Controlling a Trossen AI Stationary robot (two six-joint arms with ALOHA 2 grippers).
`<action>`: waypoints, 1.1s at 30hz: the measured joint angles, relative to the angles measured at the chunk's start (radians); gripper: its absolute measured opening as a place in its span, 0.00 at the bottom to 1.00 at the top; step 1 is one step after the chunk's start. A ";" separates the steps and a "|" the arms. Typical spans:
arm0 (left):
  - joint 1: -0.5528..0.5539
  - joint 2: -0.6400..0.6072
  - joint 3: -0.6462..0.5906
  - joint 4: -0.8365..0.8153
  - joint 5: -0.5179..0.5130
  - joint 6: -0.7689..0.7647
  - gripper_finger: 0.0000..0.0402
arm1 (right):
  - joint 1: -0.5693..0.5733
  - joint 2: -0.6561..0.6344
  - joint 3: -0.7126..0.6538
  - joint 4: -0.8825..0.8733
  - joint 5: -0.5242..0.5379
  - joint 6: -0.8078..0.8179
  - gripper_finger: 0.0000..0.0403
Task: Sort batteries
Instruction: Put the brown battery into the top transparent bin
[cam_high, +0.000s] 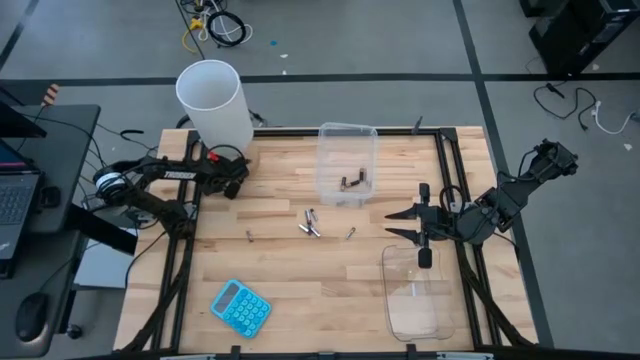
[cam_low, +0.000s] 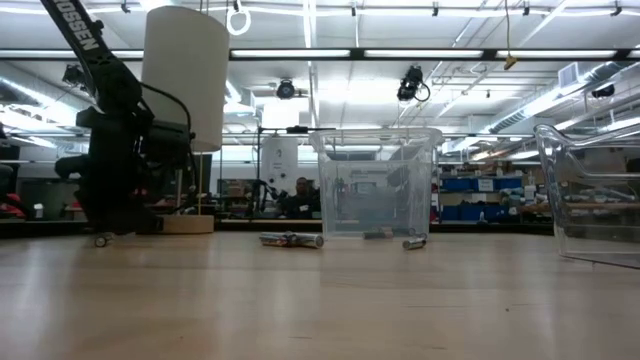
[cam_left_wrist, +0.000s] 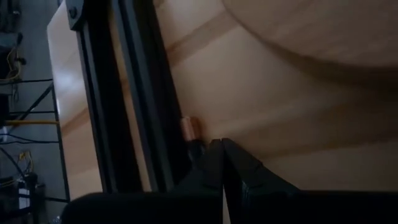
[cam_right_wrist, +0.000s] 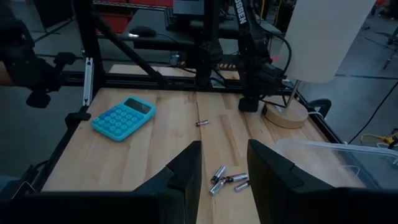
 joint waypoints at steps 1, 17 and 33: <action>-0.009 0.000 0.006 -0.013 0.006 -0.008 0.00 | 0.000 0.000 0.000 0.001 0.000 0.000 0.29; -0.051 0.001 0.049 -0.151 -0.120 -0.129 0.00 | -0.007 0.046 0.000 0.089 0.002 -0.063 0.29; 0.039 0.001 0.003 0.009 -0.095 -0.044 0.00 | -0.015 0.060 0.000 0.116 0.006 -0.072 0.29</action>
